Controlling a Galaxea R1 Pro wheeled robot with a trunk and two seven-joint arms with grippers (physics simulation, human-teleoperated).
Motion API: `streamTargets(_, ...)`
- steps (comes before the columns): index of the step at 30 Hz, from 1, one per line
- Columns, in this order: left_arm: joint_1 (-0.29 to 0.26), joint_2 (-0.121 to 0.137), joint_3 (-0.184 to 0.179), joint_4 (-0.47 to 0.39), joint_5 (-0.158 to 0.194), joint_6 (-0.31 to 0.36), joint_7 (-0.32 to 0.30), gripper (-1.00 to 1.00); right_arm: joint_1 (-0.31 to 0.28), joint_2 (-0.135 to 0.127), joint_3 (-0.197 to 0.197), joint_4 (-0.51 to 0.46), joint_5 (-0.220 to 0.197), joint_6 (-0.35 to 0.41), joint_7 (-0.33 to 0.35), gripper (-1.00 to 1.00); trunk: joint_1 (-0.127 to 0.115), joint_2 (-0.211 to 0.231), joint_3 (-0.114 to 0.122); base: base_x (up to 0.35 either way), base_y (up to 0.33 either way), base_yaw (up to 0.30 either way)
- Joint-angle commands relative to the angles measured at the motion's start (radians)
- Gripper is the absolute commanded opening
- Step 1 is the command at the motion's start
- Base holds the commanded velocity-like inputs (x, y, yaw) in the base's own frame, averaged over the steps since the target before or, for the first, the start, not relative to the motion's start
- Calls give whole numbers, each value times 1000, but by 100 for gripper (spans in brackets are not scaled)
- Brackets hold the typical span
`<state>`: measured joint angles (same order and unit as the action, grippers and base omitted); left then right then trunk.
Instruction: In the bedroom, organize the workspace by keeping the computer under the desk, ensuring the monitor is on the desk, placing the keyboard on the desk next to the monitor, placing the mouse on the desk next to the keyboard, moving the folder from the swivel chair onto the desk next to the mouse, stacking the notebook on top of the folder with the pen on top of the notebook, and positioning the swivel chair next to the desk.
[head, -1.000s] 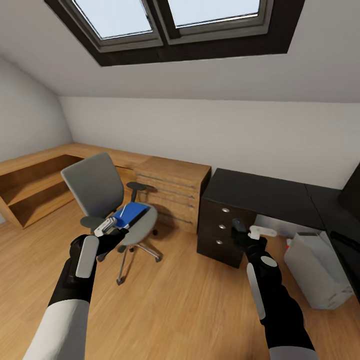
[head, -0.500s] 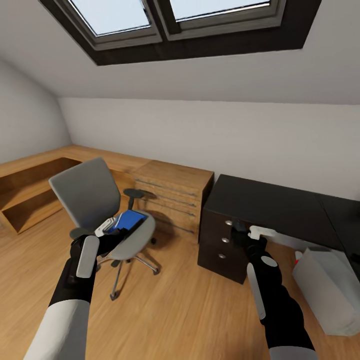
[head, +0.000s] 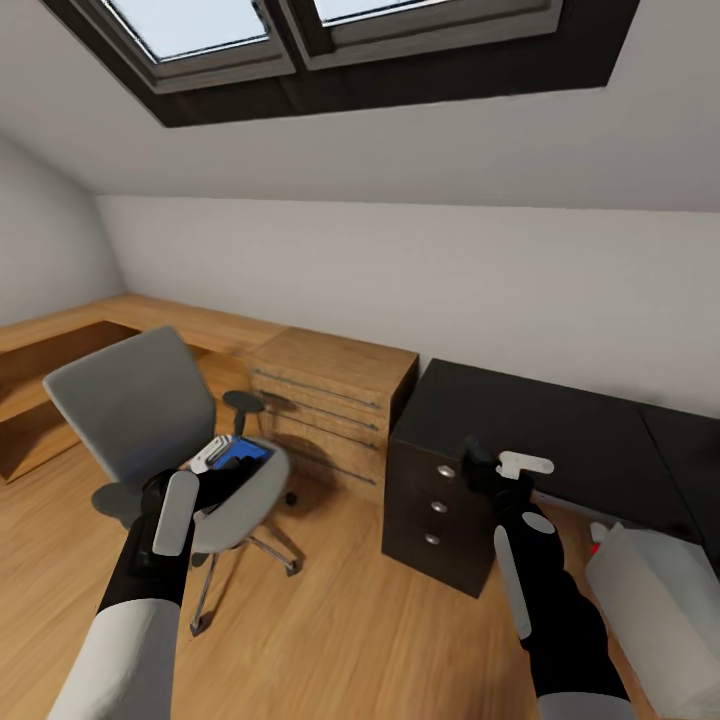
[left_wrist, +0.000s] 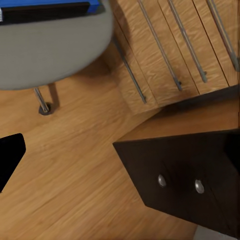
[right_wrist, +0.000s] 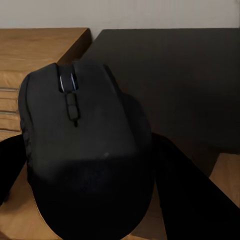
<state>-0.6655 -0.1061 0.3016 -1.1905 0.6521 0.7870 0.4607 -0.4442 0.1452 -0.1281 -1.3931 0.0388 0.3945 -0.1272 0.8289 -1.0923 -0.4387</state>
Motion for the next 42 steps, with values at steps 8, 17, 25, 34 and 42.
streamTargets(8,-1,-1,1,-1,11,3,9,100,-1,1,0,2,3,5,1,-100,1,-1,-1,211,-202,105)
streamTargets(17,0,0,-57,-6,8,2,10,100,-1,0,1,6,3,1,1,-100,1,-1,-1,63,-113,245)
streamTargets(25,0,0,-58,-6,8,2,10,100,-1,-1,1,8,3,1,1,-100,1,-1,-3,2,-8,251)
streamTargets(34,0,0,-58,-5,9,2,10,100,-1,-2,1,8,3,1,2,-100,1,-1,-3,160,0,41)
streamTargets(42,0,0,-58,-3,9,2,10,100,-1,-4,1,14,6,1,0,-100,1,-1,-3,315,0,1)
